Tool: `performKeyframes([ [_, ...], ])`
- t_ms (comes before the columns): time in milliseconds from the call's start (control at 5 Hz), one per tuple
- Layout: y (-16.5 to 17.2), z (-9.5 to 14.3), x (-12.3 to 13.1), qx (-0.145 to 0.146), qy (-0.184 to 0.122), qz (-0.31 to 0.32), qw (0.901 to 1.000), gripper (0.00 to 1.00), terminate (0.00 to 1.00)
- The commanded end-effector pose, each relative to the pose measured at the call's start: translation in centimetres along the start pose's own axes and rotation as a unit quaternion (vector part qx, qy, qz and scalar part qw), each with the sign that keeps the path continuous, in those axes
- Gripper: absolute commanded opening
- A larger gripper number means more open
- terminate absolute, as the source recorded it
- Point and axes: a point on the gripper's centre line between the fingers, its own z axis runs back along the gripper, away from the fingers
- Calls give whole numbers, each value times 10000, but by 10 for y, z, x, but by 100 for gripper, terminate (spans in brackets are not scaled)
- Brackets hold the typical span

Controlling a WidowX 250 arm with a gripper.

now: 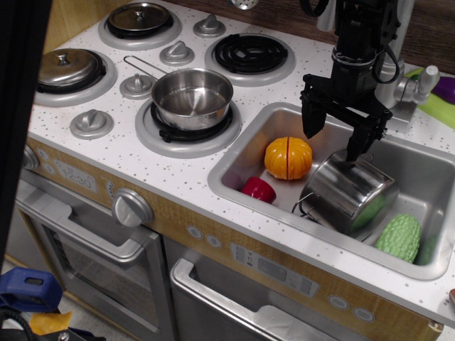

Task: Flip pot upright in sink

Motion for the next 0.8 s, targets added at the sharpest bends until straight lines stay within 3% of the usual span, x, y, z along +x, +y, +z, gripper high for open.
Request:
performKeyframes([
  [0, 0, 0, 0, 0, 0, 0, 10000, 100, 0],
  [200, -6, 1, -2, -598, 72, 159, 9981, 100, 0],
  [400, -7, 2, -1, -994, 49, 240, 9947, 100, 0],
  [600, -28, -6, 3, -1800, -114, 792, 9804, 100, 0],
])
